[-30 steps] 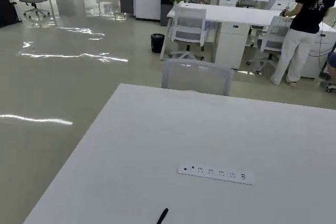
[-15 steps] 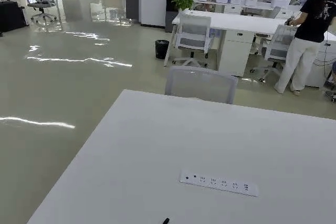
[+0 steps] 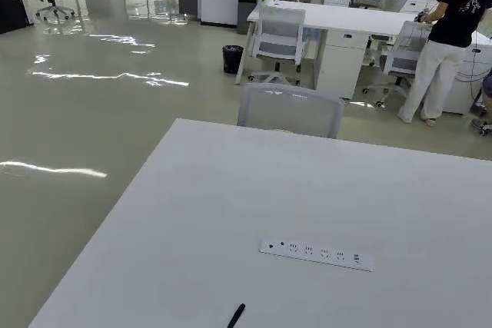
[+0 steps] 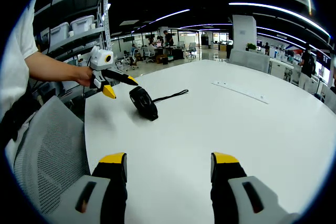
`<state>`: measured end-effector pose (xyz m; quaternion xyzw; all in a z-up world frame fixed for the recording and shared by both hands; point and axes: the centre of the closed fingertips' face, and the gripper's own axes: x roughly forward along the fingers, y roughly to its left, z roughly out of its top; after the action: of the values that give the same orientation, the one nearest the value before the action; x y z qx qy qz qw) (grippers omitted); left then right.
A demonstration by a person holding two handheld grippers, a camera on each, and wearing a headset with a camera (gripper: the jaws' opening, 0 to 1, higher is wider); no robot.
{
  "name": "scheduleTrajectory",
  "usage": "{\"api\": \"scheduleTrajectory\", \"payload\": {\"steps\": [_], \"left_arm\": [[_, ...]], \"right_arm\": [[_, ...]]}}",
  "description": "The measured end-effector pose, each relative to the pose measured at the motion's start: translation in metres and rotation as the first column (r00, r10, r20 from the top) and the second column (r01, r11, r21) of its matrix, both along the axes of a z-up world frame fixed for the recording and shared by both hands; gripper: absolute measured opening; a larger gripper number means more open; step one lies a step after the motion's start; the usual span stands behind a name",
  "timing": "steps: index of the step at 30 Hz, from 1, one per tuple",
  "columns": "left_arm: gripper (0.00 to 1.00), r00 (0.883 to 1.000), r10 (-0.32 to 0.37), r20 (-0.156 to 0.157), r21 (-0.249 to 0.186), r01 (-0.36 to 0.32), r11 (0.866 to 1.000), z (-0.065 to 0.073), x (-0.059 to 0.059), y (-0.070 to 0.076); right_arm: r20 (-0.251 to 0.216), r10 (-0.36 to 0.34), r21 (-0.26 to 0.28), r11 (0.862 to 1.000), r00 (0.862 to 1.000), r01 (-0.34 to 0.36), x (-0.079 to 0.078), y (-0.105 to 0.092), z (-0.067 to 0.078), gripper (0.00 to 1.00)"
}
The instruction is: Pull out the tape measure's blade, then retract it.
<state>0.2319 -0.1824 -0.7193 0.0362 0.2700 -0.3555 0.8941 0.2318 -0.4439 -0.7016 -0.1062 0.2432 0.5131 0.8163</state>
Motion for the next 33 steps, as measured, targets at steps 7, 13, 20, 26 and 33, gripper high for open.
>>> {"api": "scheduleTrajectory", "payload": {"steps": [7,13,20,26,33], "left_arm": [[0.76,1.000,-0.030,-0.009,0.011,0.030,1.000,-0.006,0.005,-0.005],[0.73,0.998,-0.054,-0.018,0.019,0.054,0.998,-0.008,0.010,-0.008],[0.70,0.996,-0.086,-0.032,0.037,0.088,0.995,-0.014,0.016,-0.011],[0.68,0.994,-0.107,-0.039,0.039,0.108,0.993,-0.017,0.019,-0.015],[0.65,0.989,-0.136,-0.049,0.053,0.139,0.989,-0.022,0.023,-0.018]], "right_arm": [[0.002,0.007,0.001,1.000,1.000,-0.007,0.004,0.003,0.001,0.65],[0.002,0.011,0.003,1.000,1.000,-0.011,0.007,0.004,0.002,0.64],[-0.001,0.017,0.001,1.000,1.000,-0.017,0.009,0.003,-0.002,0.63],[-0.008,0.020,-0.002,1.000,1.000,-0.020,0.010,0.005,-0.005,0.63],[-0.013,0.027,-0.005,1.000,1.000,-0.027,0.010,0.007,-0.004,0.62]]}}
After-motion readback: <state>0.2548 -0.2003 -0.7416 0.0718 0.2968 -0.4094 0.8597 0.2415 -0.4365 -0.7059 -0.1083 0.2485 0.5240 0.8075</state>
